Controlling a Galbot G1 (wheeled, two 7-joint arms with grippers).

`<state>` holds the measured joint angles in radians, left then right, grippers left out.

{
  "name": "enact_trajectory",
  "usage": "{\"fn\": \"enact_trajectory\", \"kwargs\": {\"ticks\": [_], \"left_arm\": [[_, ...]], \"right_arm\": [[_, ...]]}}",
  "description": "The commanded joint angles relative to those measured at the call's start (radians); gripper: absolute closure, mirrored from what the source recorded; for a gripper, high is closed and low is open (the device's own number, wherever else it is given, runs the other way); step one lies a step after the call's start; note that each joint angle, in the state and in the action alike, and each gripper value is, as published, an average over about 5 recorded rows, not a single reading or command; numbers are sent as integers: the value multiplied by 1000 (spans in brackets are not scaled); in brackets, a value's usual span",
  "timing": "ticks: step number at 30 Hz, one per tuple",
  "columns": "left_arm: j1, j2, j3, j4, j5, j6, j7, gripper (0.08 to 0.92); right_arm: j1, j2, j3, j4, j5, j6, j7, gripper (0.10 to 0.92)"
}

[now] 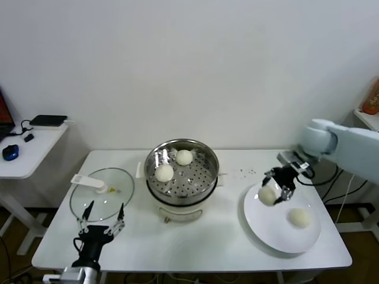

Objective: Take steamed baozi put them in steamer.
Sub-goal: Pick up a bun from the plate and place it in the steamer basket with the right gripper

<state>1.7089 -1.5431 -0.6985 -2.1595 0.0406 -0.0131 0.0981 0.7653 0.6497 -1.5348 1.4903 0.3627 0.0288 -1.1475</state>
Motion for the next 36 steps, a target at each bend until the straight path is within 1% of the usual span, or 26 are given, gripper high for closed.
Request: {"fn": "enact_trajectory", "kwargs": {"ticks": [1,8,20,26,36], "left_arm": [[6,-1,-3,-8,-2,3,0,177],[6,-2,-8,-7,-3,6,-2,177],[6,-2,-18,-20,-8,18,-2,177],[-1,-4,-17,-26,-8,27,-2,177],[1,-2,-25,-18,-9,24,-1,177]], "right_arm": [[268,153,-54,33,59,159,-2,348],[217,313,55,-37,40,226,3,349],[45,575,163,-207,-109,330,12,363],[-62,641,194,-274,-203,406,22,365],[-168,681,223,-326,-321,514,32,381]]}}
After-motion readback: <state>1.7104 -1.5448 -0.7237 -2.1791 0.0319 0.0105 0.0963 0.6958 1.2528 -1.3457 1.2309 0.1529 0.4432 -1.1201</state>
